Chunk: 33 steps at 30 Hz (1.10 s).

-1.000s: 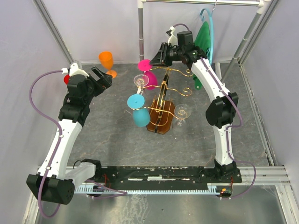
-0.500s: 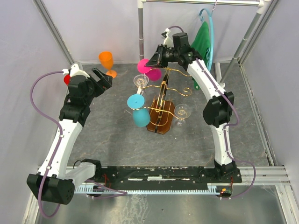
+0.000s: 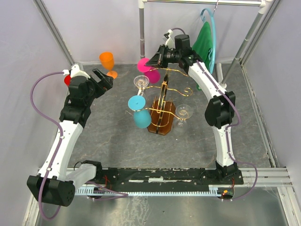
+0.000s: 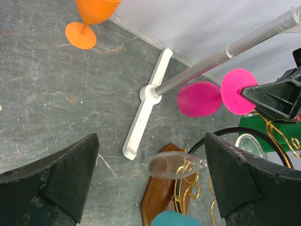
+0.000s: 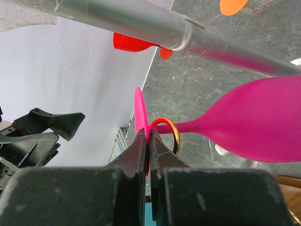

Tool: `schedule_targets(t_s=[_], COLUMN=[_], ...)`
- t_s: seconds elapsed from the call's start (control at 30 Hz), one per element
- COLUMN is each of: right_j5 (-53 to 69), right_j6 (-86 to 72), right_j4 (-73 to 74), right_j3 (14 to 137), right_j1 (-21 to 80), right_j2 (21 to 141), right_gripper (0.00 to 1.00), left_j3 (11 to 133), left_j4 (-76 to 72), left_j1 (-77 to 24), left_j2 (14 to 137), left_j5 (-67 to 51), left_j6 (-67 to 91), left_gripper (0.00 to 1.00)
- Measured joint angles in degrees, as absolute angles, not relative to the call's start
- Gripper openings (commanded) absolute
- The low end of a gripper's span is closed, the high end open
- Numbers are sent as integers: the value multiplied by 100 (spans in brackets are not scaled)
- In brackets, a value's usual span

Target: Take the wine glass off the wine glass rack

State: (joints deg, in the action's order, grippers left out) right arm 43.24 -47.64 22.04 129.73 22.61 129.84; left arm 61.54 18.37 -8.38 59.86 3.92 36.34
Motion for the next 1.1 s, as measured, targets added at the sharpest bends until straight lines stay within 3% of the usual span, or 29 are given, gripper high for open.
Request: schedule_targets(t_s=[0.8,1.1], right_j5=[4003,4136], right_j6=[-4779,-5037], right_j4=[1938,1763], right_j3=[12390,12720], right_j1=[1997,2126], right_j2=[12543,12737], right_gripper=[1,1], left_j3=[6145,6145], left_j4=[1837,1837], left_j1=[-838,-838], left_j2=[5983,5983], left_j5=[390,390], left_j6=[3634,3629], left_gripper=[99,99])
